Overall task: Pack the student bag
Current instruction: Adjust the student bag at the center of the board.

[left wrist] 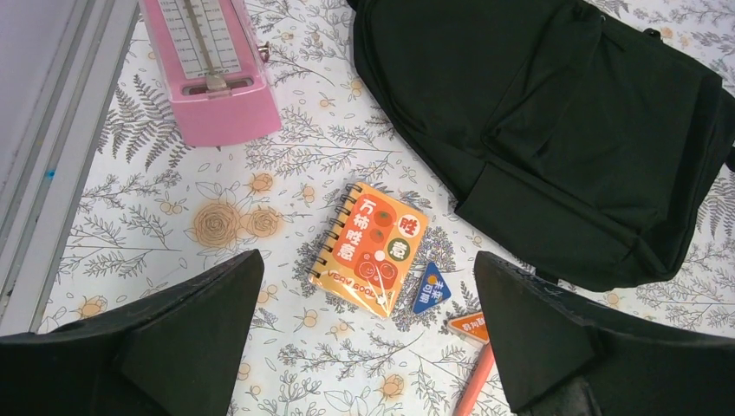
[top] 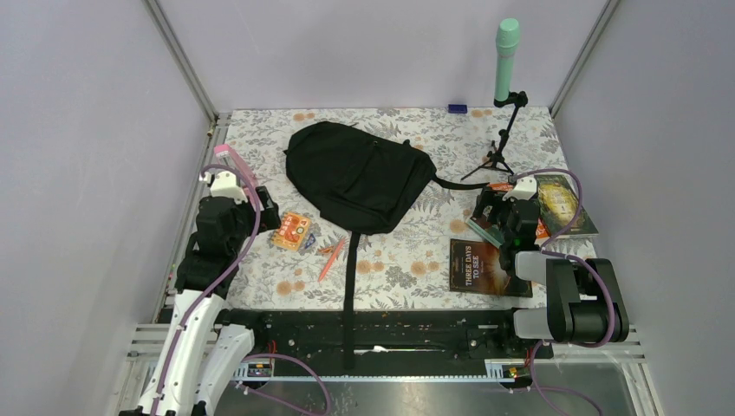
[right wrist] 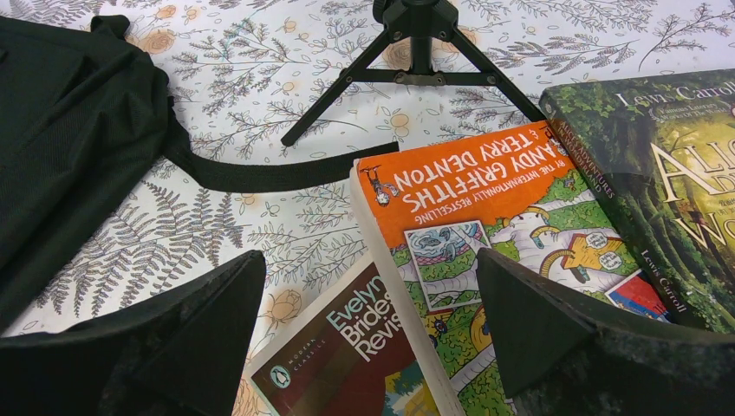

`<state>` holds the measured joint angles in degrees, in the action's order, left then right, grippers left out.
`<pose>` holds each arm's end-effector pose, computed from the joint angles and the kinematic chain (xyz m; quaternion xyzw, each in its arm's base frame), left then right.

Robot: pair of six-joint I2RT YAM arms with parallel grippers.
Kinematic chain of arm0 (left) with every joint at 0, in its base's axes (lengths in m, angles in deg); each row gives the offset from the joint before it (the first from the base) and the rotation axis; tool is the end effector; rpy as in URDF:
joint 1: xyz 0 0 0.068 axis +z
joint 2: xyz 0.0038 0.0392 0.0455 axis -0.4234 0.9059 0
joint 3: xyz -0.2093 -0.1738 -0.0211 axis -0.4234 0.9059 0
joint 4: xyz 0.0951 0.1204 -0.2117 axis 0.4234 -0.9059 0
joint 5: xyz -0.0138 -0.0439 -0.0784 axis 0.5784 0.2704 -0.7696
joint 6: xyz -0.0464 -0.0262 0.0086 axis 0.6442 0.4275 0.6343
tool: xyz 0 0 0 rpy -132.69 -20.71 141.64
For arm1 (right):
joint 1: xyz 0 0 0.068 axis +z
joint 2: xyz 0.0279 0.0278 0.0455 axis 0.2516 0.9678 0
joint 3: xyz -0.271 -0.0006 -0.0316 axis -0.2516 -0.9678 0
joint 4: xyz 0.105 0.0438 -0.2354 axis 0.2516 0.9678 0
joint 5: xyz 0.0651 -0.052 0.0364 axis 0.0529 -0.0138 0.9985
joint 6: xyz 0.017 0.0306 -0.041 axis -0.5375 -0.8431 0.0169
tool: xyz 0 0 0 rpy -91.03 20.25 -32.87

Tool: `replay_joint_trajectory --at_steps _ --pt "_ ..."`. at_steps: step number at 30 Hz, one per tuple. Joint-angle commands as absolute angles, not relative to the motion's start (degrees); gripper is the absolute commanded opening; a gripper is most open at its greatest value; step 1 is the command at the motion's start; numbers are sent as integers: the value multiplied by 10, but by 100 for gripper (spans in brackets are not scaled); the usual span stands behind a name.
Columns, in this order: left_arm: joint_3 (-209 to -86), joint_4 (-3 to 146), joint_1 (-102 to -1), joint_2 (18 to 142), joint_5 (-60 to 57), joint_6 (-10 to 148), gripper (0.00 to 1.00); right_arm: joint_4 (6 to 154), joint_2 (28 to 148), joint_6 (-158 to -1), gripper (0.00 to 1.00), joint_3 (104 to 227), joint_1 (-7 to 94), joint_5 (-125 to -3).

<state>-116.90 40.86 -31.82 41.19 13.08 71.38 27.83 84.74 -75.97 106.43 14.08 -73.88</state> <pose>0.1466 -0.0134 0.3075 -0.0839 0.8325 -0.0518 0.5452 0.2438 -0.0032 0.1688 0.0353 0.7611 0.0032 0.6477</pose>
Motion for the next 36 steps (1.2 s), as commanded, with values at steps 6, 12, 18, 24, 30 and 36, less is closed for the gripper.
replay_joint_trajectory --at_steps 6,12,18,24,30,36 --pt "-1200 428 -316 462 123 706 99 249 849 -750 98 1063 138 -735" --pt "-1248 429 -316 560 73 741 99 249 849 -750 98 1064 138 -735" --pt "-1296 491 -315 662 59 792 99 249 848 -750 98 1063 138 -735" --pt "-1356 542 -317 817 78 839 97 249 849 -751 98 1064 139 -736" --pt "-1390 559 -331 942 96 851 84 248 849 -750 98 1062 138 -736" --pt "-1365 604 -343 1000 81 891 81 247 848 -750 98 1062 138 -737"
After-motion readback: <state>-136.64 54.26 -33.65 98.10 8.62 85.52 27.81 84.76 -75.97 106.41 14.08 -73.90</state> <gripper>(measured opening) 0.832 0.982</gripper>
